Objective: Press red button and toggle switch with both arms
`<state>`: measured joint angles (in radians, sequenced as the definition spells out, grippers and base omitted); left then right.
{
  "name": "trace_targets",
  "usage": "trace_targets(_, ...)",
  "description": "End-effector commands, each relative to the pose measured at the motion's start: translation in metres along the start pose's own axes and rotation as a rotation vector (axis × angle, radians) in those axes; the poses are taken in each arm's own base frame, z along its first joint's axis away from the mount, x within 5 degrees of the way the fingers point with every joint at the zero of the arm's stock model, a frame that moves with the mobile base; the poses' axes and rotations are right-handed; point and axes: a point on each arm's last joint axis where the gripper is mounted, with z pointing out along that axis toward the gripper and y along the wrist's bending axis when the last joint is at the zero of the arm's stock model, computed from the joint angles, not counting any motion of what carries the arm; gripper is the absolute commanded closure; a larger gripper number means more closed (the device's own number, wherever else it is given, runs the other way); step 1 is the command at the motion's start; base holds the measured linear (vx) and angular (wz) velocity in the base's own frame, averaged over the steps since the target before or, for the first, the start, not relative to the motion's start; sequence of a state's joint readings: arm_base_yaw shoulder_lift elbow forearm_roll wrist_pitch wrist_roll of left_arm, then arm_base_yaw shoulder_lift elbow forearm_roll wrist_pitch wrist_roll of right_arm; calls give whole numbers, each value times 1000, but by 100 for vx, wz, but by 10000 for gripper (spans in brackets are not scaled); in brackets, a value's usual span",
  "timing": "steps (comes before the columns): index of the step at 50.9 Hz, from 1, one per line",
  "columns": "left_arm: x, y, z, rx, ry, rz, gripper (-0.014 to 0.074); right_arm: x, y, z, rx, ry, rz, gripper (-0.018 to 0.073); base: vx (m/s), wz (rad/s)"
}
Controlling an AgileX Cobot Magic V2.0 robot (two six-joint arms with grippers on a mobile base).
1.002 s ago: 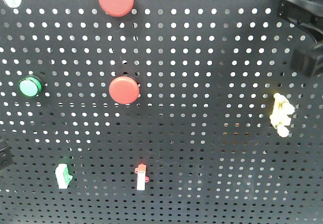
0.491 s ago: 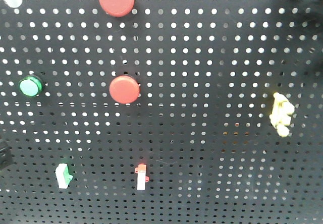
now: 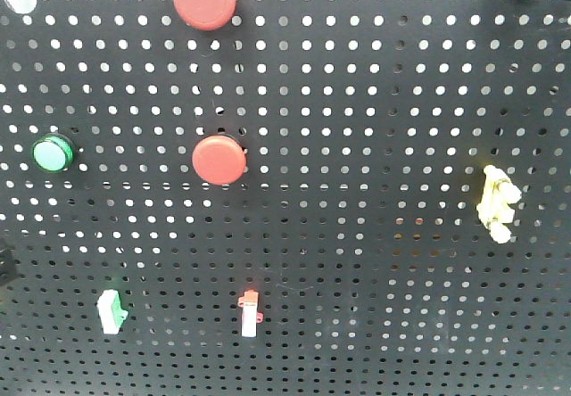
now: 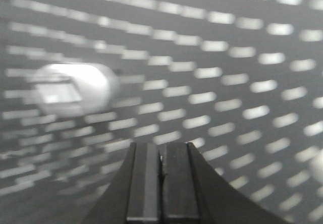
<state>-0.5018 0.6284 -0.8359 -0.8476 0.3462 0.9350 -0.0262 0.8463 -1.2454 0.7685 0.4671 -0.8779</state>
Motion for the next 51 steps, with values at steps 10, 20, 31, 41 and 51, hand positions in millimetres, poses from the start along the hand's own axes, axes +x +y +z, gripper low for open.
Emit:
trace_targets(10, -14, 6, -2, -55, -81, -94, 595, -17, 12, -48, 7, 9, 68, 559, 0, 0)
trace_targets(20, -15, 6, -3, -54, -84, -115, 595, -19, 16, -85, 93, 57, 27, 559, 0, 0)
trace_targets(31, -12, 3, -2, -22, -54, -131, 595, 4, 28, -121, 134, 90, 22, 559, 0, 0)
trace_targets(41, -4, 1, -2, -5, 40, -48, 595, 59, 47, -144, 108, 82, 87, 559, 0, 0)
trace_targets(51, 2, 4, -3, -35, 101, 3, 595, 96, 57, -154, 113, 72, 107, 559, 0, 0)
